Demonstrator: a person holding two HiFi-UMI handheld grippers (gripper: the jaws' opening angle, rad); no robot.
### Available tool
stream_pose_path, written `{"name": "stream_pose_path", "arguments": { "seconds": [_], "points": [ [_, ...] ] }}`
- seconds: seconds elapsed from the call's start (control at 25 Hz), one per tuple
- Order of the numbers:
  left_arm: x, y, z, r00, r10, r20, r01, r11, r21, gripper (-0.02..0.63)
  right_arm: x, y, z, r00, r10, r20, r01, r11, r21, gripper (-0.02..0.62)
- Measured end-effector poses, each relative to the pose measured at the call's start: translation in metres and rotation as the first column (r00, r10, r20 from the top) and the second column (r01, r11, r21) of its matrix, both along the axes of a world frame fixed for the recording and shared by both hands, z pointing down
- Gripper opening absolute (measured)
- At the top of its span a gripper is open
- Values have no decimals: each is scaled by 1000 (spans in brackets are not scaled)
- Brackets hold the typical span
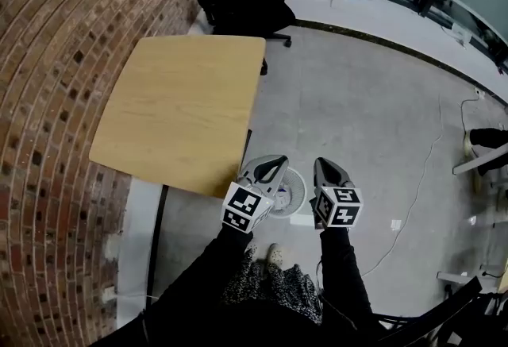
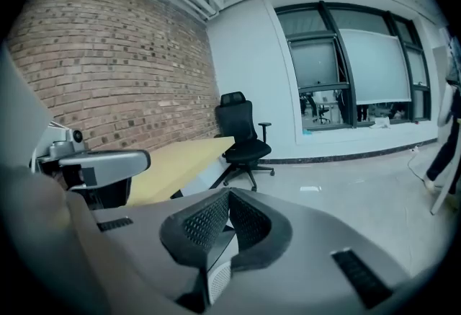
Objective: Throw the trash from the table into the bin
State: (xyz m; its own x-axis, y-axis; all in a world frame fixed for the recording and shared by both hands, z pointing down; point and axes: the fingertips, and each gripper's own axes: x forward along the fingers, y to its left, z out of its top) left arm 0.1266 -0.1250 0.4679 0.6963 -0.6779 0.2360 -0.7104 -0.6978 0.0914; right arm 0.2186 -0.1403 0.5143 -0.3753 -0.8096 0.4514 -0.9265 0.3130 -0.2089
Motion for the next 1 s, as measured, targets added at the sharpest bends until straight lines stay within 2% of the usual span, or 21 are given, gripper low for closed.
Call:
{"name": "stream_pose_path", "arguments": {
  "seconds": [0.24,0.44,0.68,1.0],
  "points": [
    [-23,-6,-43,998,-66,-18,66,996,52,8,-20,-1,-65,996,-86,-23,88,990,107,12],
    [-38,-9,-74,994,-110,-14,111,989,101,8,-19,-7,-110,996,-85,-21,87,979,184,12],
    [-41,-14,-98,993,-122,-9,122,982,147,8,-13,-16,-148,997,-67,-28,72,964,256,12],
    [-42,-23,-116,992,-128,-17,129,975,182,8,-5,-21,-169,998,-58,-34,65,954,294,12]
  ]
}}
